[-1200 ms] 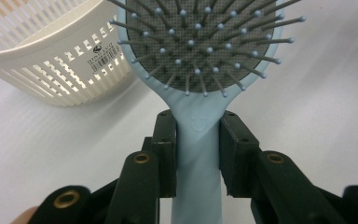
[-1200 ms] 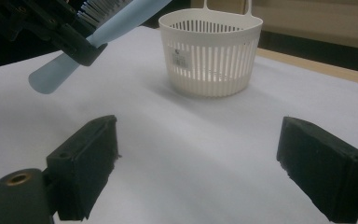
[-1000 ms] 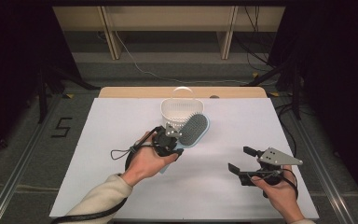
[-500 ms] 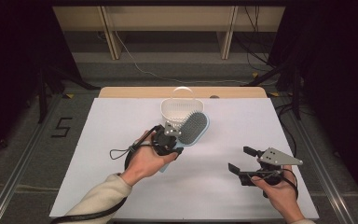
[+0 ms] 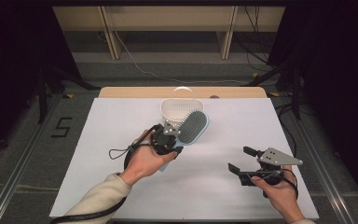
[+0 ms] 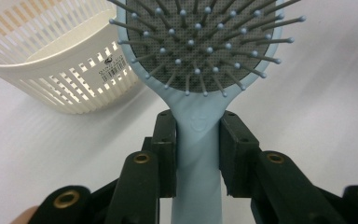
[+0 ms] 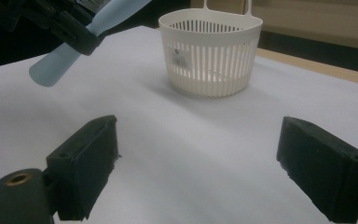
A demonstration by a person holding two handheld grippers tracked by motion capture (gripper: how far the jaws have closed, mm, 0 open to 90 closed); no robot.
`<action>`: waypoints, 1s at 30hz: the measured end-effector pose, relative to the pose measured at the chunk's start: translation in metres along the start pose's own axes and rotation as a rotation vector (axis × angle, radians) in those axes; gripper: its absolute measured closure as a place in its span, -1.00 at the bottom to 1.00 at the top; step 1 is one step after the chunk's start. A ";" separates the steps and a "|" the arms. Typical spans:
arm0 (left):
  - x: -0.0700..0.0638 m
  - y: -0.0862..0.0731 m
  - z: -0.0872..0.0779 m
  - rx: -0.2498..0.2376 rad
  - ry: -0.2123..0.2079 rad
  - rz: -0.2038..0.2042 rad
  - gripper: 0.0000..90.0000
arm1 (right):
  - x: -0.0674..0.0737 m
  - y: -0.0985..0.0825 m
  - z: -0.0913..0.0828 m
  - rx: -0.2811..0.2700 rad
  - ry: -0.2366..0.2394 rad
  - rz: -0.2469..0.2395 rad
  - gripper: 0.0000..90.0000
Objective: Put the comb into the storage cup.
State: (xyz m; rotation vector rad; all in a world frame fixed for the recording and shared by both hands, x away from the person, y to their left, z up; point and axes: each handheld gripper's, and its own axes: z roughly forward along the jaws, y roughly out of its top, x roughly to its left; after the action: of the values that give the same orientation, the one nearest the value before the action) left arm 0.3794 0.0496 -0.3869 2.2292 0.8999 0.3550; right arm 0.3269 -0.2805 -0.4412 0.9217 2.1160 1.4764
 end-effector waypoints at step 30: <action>0.001 0.001 -0.003 -0.026 0.004 -0.006 0.55 | 0.000 0.000 0.001 0.003 0.000 0.001 -0.71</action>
State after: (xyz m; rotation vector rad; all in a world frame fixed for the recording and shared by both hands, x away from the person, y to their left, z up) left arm 0.3792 0.0507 -0.3840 2.2020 0.8987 0.3670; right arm 0.3271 -0.2802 -0.4418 0.9238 2.1185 1.4743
